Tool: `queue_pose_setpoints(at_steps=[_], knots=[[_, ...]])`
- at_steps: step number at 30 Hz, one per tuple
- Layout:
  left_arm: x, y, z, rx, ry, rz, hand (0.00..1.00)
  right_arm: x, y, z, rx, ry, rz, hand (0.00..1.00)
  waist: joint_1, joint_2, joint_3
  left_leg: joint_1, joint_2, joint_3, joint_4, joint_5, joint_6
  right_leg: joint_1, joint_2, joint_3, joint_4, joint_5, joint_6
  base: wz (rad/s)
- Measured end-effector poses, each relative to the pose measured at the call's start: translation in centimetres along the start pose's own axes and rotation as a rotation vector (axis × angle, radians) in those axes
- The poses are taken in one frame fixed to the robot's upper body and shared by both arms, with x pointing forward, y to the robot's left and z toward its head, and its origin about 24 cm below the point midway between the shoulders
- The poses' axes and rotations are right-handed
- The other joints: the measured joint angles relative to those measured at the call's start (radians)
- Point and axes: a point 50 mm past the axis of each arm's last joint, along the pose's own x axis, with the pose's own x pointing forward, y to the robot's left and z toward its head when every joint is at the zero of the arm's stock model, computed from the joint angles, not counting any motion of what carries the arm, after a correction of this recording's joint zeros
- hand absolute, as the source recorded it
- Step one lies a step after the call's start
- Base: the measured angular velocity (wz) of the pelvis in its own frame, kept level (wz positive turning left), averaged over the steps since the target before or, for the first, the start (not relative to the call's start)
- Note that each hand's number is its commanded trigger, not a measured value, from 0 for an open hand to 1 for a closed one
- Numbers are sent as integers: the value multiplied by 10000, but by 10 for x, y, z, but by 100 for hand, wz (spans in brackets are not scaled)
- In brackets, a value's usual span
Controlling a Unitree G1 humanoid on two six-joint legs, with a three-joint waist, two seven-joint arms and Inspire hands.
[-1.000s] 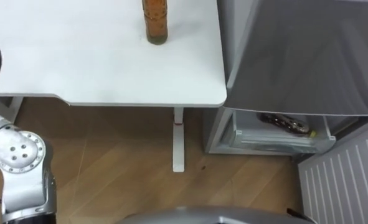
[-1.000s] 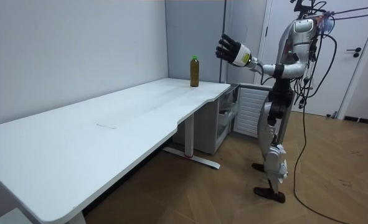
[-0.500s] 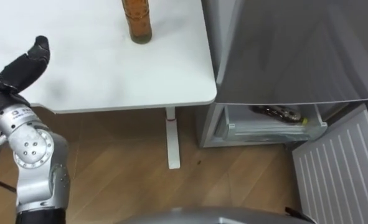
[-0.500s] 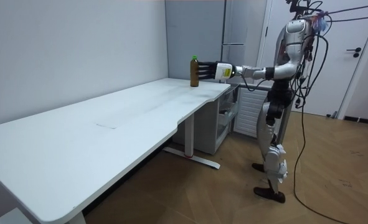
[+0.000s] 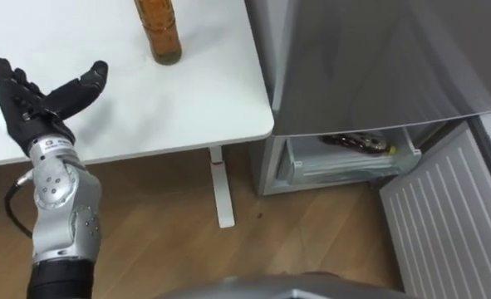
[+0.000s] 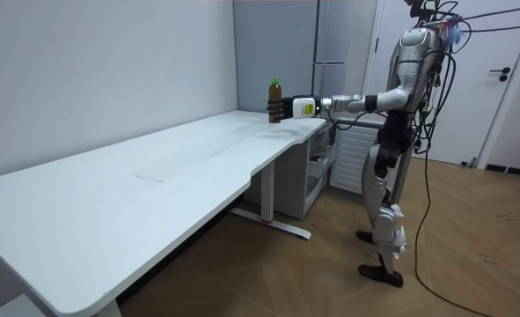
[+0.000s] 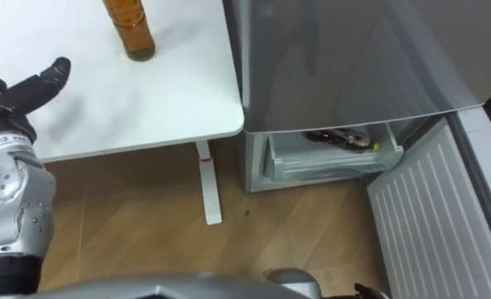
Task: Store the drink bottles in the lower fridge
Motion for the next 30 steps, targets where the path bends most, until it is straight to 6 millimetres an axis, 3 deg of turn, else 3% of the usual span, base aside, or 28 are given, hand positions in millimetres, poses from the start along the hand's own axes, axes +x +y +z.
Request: queue_pose_setpoints(at_steps=[9, 12, 17, 23, 30], knots=[[5, -2, -9, 306, 765, -388, 0, 0, -1, 0, -411, 363, -1, 0, -234, 100, -36, 117, 73, 245, -8, -9, -10, -60, 130, 260, 155, 44, -70, -8], [10, -7, -5, 274, 655, -501, 0, 0, -2, -2, -635, 417, -37, 0, -345, 132, -27, 132, 103, 312, -50, -31, -44, -78, 161, 311, 193, 50, -80, -8], [19, -14, 6, 304, 325, -712, 0, 0, -4, -6, -1165, 583, -109, 0, -520, 270, -99, 87, 129, 493, -29, -27, -53, -232, 229, 511, 217, 66, -108, -13], [36, -26, 7, 297, 524, -886, 0, -1, -4, -11, -1216, 851, -103, 0, -569, 232, -59, 143, 134, 689, -43, -26, -55, -378, 262, 678, 407, 53, -125, -11], [41, -23, 10, 413, 530, -1116, 0, -2, -6, -17, -936, 1056, -178, 0, -689, 177, -43, 145, 142, 936, -148, -33, -67, -534, 349, 955, 385, 61, -125, -11]])
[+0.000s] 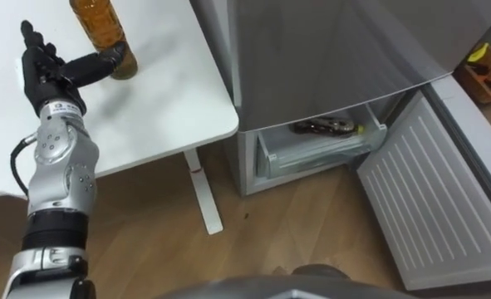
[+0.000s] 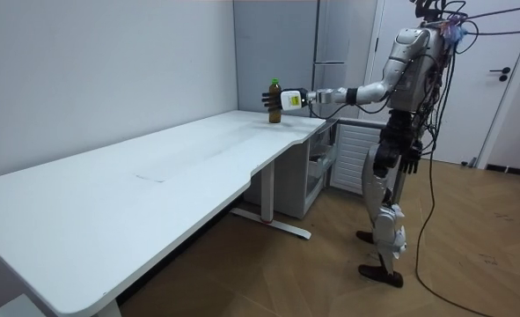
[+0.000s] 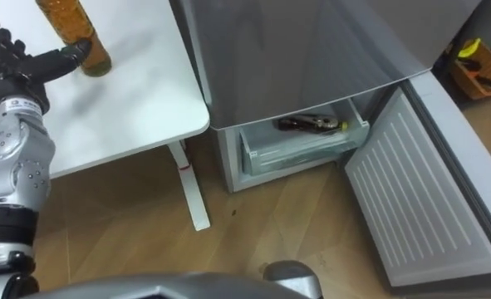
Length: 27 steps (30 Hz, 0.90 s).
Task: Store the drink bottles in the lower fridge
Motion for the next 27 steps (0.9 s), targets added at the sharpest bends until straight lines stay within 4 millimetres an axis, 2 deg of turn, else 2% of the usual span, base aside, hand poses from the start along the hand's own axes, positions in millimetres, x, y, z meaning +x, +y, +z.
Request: queue_pose_setpoints(at_steps=[3, 9, 21, 27], knots=[[4, 7, 8, 5, -177, 181, 0, 0, 0, -3, 11, 72, -14, 0, -33, 42, -21, -14, 4, 186, -20, -1, 0, -128, 42, 171, 41, 14, 4, -18], [18, 4, 23, 89, -400, 245, 0, 0, -1, -5, 118, 137, -31, 0, -51, 46, -19, 10, 8, 364, -23, 0, 0, -190, 69, 283, 64, 25, -4, -9], [25, 19, 18, 602, 332, 792, 0, 0, -5, -2, 193, 110, -209, 0, -73, 134, -43, -56, -22, 558, 2, 0, 0, -445, 107, 570, 312, 30, 4, -5], [27, 24, 23, 819, 229, 1007, 0, -1, -9, 2, 249, -30, -308, 0, -85, 136, -48, -60, -29, 640, 5, 0, -1, -541, 143, 703, 405, 27, 3, -5]])
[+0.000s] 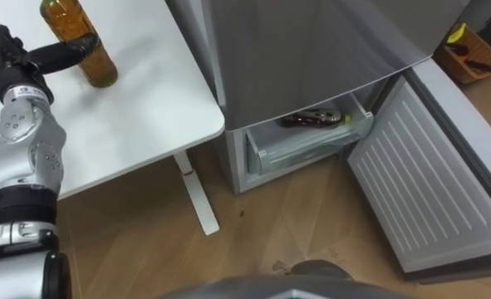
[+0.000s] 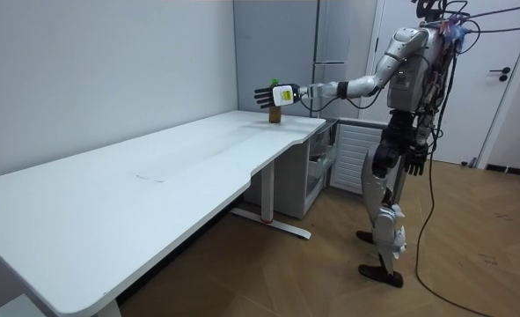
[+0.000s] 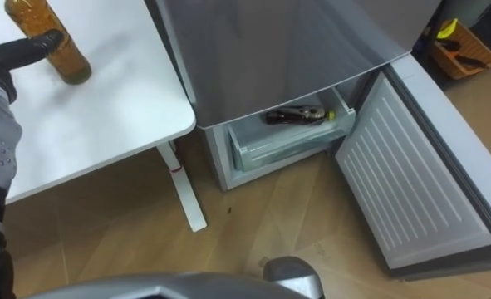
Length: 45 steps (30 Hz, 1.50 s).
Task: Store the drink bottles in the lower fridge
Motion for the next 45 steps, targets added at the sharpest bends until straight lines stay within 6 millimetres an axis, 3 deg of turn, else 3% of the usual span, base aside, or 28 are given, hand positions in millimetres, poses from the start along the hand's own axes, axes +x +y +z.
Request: queue_pose_setpoints(at_steps=[8, 12, 16, 26, 32, 37, 45], knots=[[1, 3, 1, 101, 70, 181, 0, -1, -5, -3, 51, 39, -166, 0, -15, -84, -38, -25, 0, 1, -8, 0, 0, -24, 5, -6, -1, 0, 0, 0], [2, 4, 3, -150, 77, 171, 0, -2, -7, -8, -42, -5, -247, 0, -27, -207, -97, -24, -1, 6, 7, 0, 0, -14, -4, -12, -7, 0, 0, 0], [3, 4, 7, -213, 9, 171, 0, -2, -8, -14, -58, 124, -260, 0, -49, -282, -96, -17, 0, 0, 7, 1, 0, 24, -12, -24, -64, 1, 2, 0], [12, 6, 15, -125, -15, 257, 0, -3, -9, -18, -171, 179, -262, 0, -105, -65, 29, -107, -3, -50, -13, 0, 0, -51, -17, -47, -70, 1, 3, 0], [17, 4, 24, -92, -241, 252, 0, -3, -11, -12, -444, -32, -316, 0, -183, -87, -12, -322, -6, -74, 78, 1, 3, -213, -40, -82, -65, 11, 8, 0], [27, -8, 32, -201, 40, 241, 0, -2, -10, -5, -339, -139, -319, 0, -190, -119, -32, -369, 2, -99, 166, 1, 2, -208, -56, -123, -78, 13, 5, 0], [33, -11, 31, -179, 443, 228, 0, -2, -9, -1, -225, -210, -317, 0, -231, -182, -74, -453, 2, -155, 279, 1, 3, -223, -76, -134, -78, 11, 3, 1]])
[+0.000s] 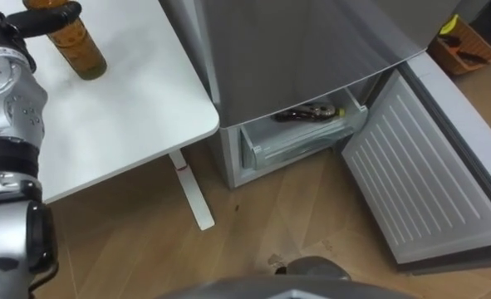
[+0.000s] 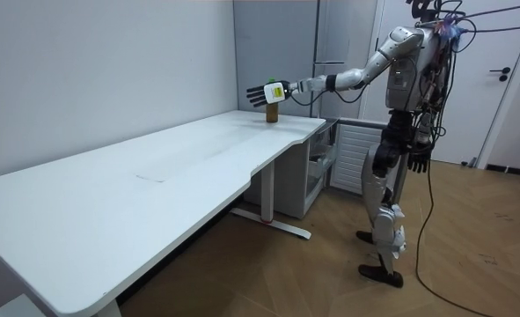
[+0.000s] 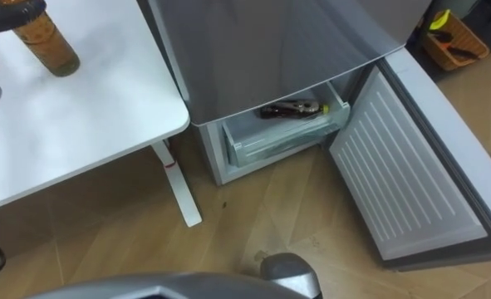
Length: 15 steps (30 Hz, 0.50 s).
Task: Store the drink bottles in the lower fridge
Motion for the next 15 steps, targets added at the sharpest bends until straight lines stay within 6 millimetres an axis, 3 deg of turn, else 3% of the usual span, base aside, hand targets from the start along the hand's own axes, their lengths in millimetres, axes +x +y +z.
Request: queue_pose_setpoints(at_steps=[6, 15], knots=[[1, 5, -11, 148, 519, -26, 0, 0, 1, -11, 25, 409, 17, 0, -28, -102, -64, 15, 34, -107, 24, 0, 0, 158, -6, -115, -158, 77, -16, 6], [1, 2, -12, 74, 596, -354, 0, -1, 3, -30, 124, 1091, 126, 0, -46, -57, 6, 12, 34, -94, 15, -3, 2, 199, 19, -48, -283, 179, 7, 0]])
